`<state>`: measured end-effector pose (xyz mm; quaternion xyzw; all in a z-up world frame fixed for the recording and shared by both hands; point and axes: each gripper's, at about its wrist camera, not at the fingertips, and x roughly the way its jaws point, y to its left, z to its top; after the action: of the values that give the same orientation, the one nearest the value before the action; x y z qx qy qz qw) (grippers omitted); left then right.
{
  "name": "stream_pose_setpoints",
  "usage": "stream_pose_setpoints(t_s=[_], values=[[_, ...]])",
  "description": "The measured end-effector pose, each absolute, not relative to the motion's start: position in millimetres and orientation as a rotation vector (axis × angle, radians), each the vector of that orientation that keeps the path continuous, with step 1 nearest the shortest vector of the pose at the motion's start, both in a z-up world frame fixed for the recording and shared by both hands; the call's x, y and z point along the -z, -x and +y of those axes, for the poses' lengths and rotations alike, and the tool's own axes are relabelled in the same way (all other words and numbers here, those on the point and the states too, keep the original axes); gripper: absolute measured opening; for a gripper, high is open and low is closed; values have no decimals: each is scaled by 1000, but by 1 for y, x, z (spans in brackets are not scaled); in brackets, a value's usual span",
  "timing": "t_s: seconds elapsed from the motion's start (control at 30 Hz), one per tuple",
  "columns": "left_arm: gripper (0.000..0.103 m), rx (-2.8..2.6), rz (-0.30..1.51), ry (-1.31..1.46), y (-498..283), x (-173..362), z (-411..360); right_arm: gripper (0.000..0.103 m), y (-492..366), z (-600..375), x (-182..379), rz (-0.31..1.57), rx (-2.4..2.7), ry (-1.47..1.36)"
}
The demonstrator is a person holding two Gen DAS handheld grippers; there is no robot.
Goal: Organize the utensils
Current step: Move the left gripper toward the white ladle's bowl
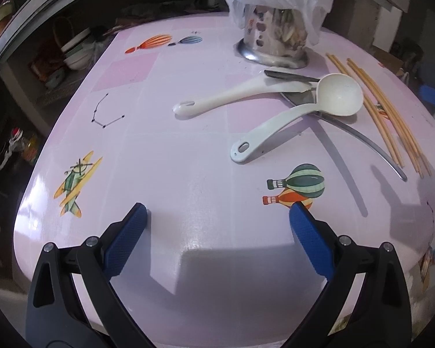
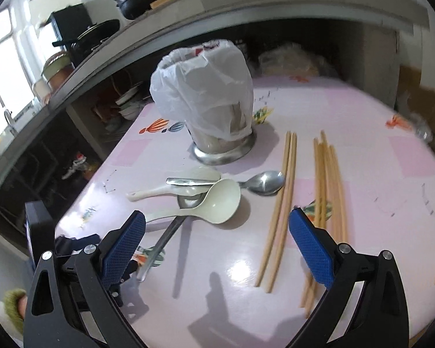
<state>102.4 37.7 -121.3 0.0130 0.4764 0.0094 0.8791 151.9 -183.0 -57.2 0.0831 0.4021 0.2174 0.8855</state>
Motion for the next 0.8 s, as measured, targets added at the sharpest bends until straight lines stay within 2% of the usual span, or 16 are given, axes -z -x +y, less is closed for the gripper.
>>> stream_pose_setpoints(t_s=[0.23,0.37,0.43,0.6,0.67,0.8], values=[[95,93,836,19,-105,81,41,86,-150,-190,62,843,-424,-169],[95,265,757,-78,-123,52,17,80,-149,-201,61,821,-377,-134],[91,351,733,-126,-134,44,1,77,-150,-206,60,813,-361,-117],[73,511,795,-233,-169,45,-37,77,-148,-214,61,800,-334,-87],[69,536,827,-260,-182,51,-48,77,-147,-216,63,802,-334,-83],[69,571,905,-310,-204,66,-63,77,-148,-219,68,810,-342,-81]])
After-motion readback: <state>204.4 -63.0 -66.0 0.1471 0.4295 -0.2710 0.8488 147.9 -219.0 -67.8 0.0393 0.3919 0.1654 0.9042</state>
